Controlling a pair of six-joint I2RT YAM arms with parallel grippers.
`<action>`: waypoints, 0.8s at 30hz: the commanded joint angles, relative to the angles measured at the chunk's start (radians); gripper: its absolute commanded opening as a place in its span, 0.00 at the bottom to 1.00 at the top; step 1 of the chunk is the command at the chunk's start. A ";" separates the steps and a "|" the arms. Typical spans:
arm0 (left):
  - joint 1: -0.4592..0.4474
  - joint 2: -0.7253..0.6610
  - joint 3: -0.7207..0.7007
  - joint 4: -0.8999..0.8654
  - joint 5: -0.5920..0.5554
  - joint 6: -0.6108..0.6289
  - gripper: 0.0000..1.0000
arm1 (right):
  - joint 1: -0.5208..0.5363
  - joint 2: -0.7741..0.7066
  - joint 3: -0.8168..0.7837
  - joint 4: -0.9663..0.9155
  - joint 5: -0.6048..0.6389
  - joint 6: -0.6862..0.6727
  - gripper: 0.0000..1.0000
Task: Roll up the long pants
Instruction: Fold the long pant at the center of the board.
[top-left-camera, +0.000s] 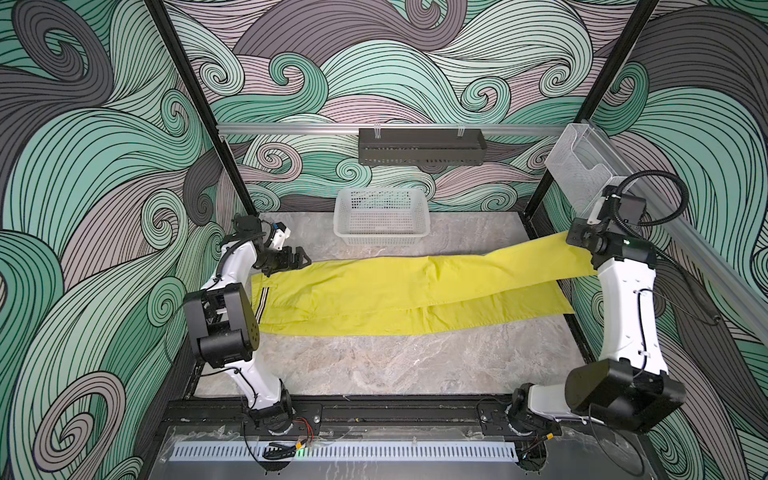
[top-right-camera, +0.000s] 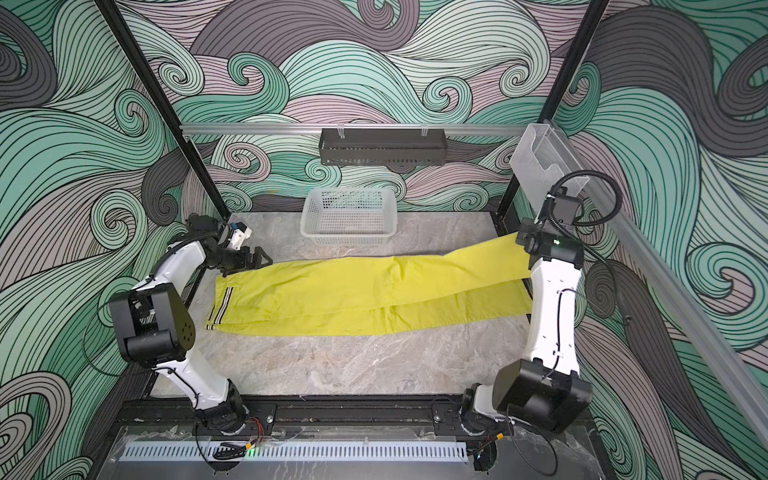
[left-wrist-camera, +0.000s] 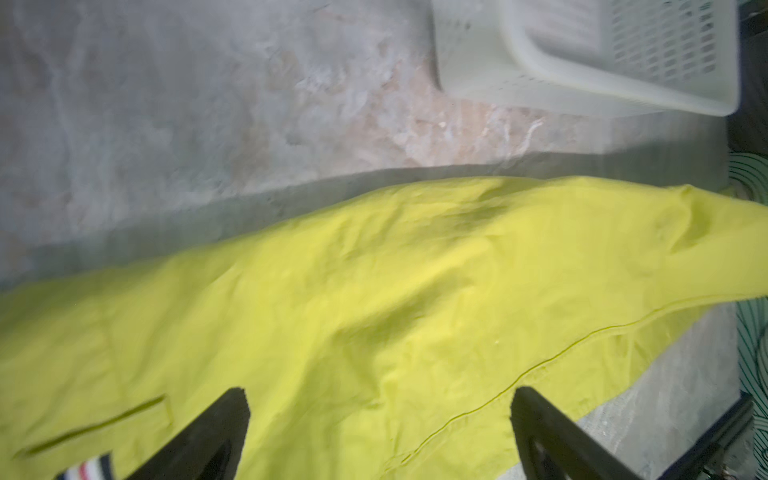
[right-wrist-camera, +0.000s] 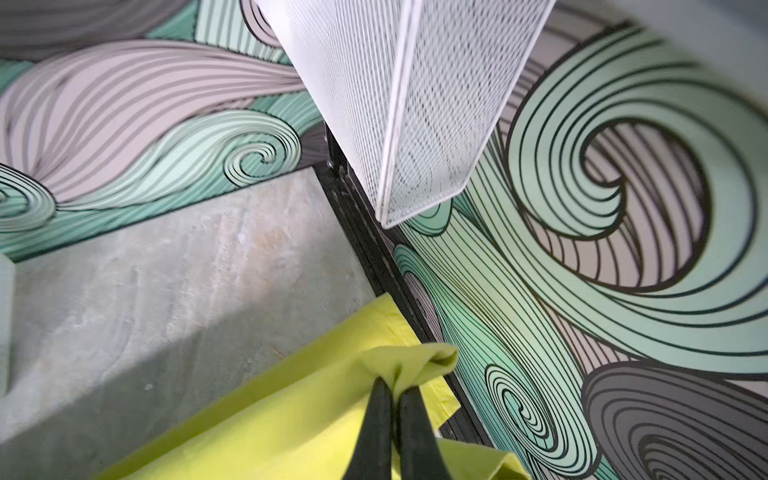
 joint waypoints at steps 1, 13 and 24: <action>0.032 -0.168 -0.166 0.124 -0.243 -0.033 0.99 | 0.006 0.022 0.005 0.021 -0.025 0.024 0.00; 0.074 -0.205 -0.287 0.171 -0.370 -0.051 0.96 | -0.006 0.163 0.141 -0.016 0.001 0.048 0.00; 0.188 -0.019 -0.215 0.142 -0.230 -0.139 0.84 | -0.007 0.185 0.101 -0.018 0.033 0.090 0.00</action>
